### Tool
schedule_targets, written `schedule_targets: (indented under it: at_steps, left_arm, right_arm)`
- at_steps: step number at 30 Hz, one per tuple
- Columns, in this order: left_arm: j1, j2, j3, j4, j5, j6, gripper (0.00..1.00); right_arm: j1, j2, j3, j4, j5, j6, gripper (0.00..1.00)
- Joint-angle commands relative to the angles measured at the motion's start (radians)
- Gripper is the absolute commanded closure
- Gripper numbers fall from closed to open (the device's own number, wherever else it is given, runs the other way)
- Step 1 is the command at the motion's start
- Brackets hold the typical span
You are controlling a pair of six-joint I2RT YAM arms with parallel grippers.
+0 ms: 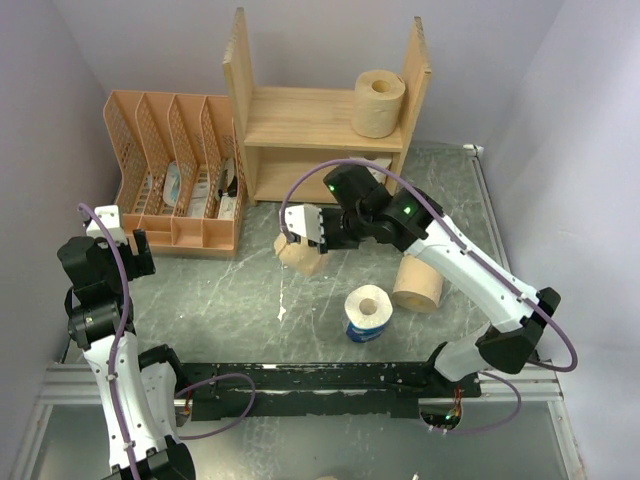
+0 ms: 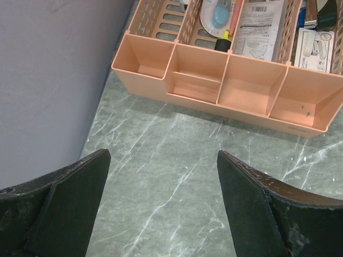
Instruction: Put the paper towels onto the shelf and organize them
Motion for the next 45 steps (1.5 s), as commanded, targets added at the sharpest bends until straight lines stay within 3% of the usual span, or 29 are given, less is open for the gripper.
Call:
schedule_targets:
  at_steps: [1,3,8,14,21,31,39,45]
  left_arm:
    - [0.013,-0.006,0.018,0.015,0.004,0.001,0.07]
    - [0.013,-0.005,0.018,0.014,0.006,0.002,0.08]
    - [0.013,-0.011,0.016,0.014,0.014,0.005,0.08]
    - [0.013,-0.029,0.015,0.013,0.025,0.01,0.08]
    - [0.012,-0.062,0.01,0.012,0.04,0.017,0.06]
    - [0.012,-0.106,0.003,0.011,0.059,0.025,0.07]
    - [0.013,-0.119,0.001,0.01,0.069,0.031,0.07]
    - [0.013,-0.134,-0.001,0.008,0.08,0.035,0.07]
  right_arm:
    - [0.011,-0.037,0.019,0.176,0.317,-0.244,1.0]
    - [0.014,-0.077,-0.035,0.27,0.386,-0.365,1.0]
    - [0.014,-0.054,-0.01,0.318,0.464,-0.548,1.0]
    - [0.014,-0.065,0.049,0.243,0.366,-0.75,1.0]
    - [0.011,0.07,0.254,0.271,0.429,-0.685,1.0]
    - [-0.09,0.29,0.494,0.289,0.42,-0.779,1.0]
    - [-0.238,0.421,0.617,0.364,0.369,-0.824,1.0]
    - [-0.292,0.417,0.55,0.447,0.362,-0.86,1.0]
